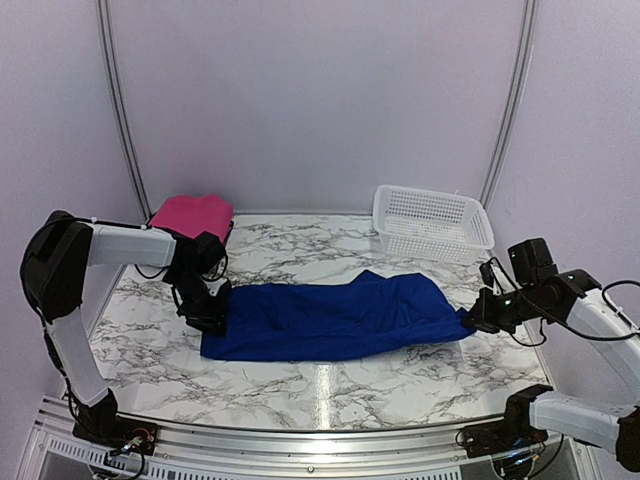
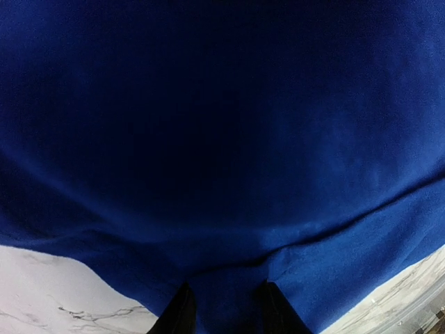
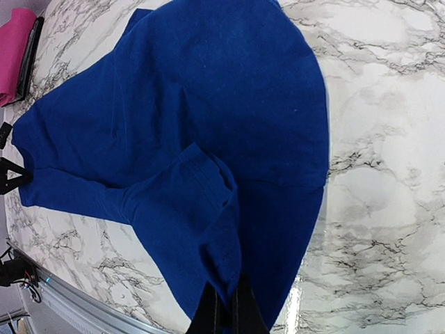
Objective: Fold and stack the mixed laundry pile
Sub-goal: Flatten out the crumpled T-shirt at the center of the board.
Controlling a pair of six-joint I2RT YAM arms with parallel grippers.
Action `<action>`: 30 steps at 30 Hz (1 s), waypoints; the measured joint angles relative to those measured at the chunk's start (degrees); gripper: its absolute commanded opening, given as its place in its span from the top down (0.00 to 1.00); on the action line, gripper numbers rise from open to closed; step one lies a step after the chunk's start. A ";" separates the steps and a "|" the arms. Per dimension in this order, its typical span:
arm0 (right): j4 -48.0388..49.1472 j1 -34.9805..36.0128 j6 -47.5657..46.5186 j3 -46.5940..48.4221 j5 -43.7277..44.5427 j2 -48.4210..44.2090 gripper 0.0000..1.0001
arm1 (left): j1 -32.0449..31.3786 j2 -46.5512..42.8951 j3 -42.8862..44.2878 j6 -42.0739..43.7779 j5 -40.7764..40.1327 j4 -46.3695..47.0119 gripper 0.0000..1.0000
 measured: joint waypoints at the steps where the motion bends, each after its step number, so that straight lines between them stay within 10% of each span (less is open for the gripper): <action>1: 0.00 0.00 0.02 0.00 0.09 0.00 1.00 | 0.02 0.02 0.00 0.26 0.22 0.02 0.72; 7: 0.24 0.00 0.70 0.00 0.22 0.57 1.00 | 0.00 0.02 -0.09 1.55 1.51 0.20 1.00; 20: 7.02 0.00 1.09 0.02 0.15 7.61 1.00 | 0.98 -8.33 2.82 -0.76 1.27 0.24 1.00; 30: 22.01 -0.92 1.07 10.21 0.52 32.15 1.00 | 1.20 -10.08 4.74 -4.04 -0.17 1.05 1.00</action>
